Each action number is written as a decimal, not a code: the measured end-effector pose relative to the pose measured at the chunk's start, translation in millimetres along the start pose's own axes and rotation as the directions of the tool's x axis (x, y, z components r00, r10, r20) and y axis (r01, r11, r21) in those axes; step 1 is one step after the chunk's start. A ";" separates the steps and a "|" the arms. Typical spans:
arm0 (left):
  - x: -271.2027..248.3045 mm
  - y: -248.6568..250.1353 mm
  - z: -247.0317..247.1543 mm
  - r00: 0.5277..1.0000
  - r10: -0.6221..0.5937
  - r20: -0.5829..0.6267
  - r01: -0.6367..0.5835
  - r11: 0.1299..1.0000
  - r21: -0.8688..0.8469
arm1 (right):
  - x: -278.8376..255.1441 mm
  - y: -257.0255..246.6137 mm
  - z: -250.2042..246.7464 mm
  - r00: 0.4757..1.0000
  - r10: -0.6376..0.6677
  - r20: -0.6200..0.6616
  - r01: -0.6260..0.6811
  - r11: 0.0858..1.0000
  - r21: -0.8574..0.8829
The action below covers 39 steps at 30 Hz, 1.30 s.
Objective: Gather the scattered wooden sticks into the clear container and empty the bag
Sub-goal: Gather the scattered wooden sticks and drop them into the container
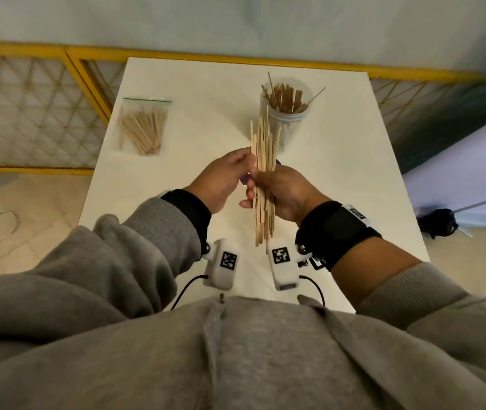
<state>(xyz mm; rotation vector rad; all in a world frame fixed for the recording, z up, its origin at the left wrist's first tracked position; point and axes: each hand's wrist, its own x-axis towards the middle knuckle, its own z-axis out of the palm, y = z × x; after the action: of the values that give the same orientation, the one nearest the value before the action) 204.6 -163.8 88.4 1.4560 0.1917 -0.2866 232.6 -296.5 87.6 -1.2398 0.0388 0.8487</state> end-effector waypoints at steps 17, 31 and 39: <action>6.0 19.9 39.6 0.868 -0.497 -0.011 0.320 0.574 -0.754 | -13.1 -57.1 19.1 0.857 -0.510 -0.072 0.482 0.843 -0.240; 67.5 19.3 14.4 0.939 -0.319 -0.130 0.269 0.915 -0.301 | 47.8 -169.5 -28.3 0.583 -0.744 -0.326 0.643 0.668 -0.374; 124.0 29.7 -9.5 0.977 0.088 -0.196 -0.002 0.917 0.400 | 120.1 -157.7 -61.5 0.757 -0.602 -0.253 0.362 0.710 -0.604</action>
<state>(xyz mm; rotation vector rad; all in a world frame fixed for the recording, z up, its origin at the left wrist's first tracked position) 332.0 -161.1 78.3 1.8959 0.2829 -0.1352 434.0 -293.4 137.5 -1.8362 -0.1790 0.0686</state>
